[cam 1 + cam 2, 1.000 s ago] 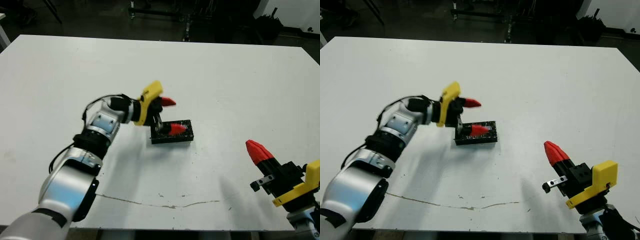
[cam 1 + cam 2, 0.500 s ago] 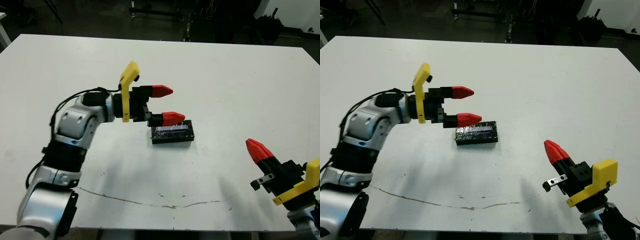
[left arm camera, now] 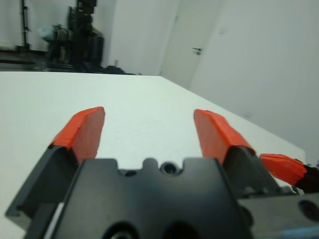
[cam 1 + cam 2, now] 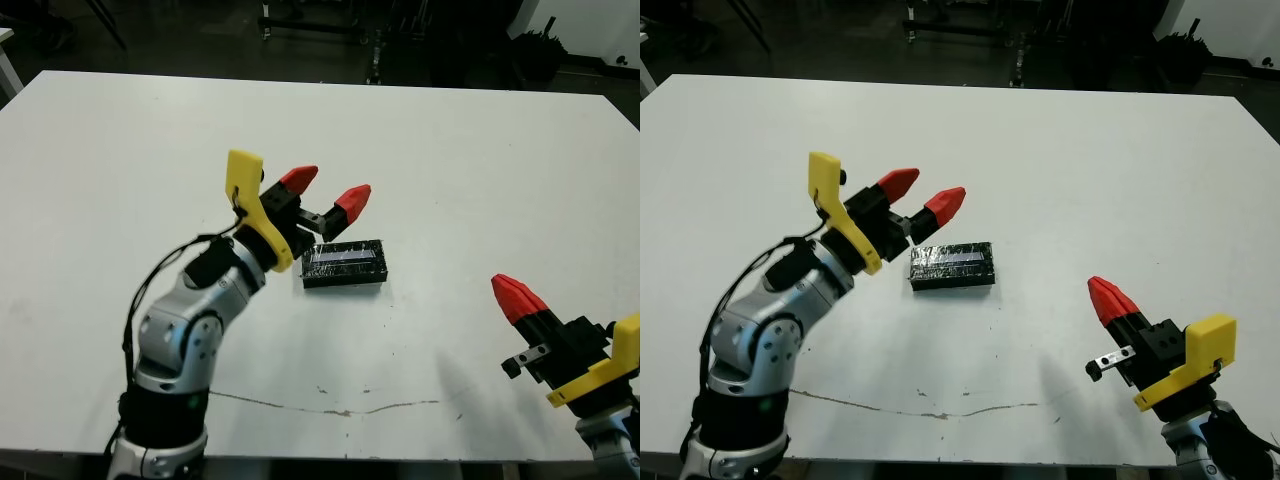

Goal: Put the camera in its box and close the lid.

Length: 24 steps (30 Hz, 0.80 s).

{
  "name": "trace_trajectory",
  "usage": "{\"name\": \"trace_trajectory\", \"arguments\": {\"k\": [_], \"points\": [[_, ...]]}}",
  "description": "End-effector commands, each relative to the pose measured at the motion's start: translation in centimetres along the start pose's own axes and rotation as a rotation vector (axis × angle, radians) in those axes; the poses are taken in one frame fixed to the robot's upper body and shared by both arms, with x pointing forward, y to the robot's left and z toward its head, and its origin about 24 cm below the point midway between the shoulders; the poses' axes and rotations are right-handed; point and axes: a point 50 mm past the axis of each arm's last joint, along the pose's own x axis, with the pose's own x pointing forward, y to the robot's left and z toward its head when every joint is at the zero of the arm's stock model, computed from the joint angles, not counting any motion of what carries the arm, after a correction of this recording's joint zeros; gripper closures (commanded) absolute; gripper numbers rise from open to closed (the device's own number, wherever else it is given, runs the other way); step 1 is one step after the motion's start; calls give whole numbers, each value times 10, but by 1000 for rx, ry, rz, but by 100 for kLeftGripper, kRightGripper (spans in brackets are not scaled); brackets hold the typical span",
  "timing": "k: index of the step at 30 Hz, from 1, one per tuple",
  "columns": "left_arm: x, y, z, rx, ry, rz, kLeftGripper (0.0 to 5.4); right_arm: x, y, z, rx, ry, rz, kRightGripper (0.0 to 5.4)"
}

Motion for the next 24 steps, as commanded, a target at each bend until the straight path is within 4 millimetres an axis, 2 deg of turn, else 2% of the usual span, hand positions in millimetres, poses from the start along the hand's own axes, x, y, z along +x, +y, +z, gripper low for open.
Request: {"name": "trace_trajectory", "arguments": {"k": [1, 11, 16, 24], "points": [[3, -6, -10, 6, 56, 22, 188, 0, 0, 0, 2, 10, -1, 540], [17, -13, -60, -36, 350, 101, 334, -1, 2, -1, 4, 11, -3, 540], [17, -13, -90, -55, 456, 134, 401, -2, 3, -2, 5, 8, -1, 540], [14, -7, -122, 27, 557, 163, 511, -3, 3, -3, 12, 10, 0, 540]]}}
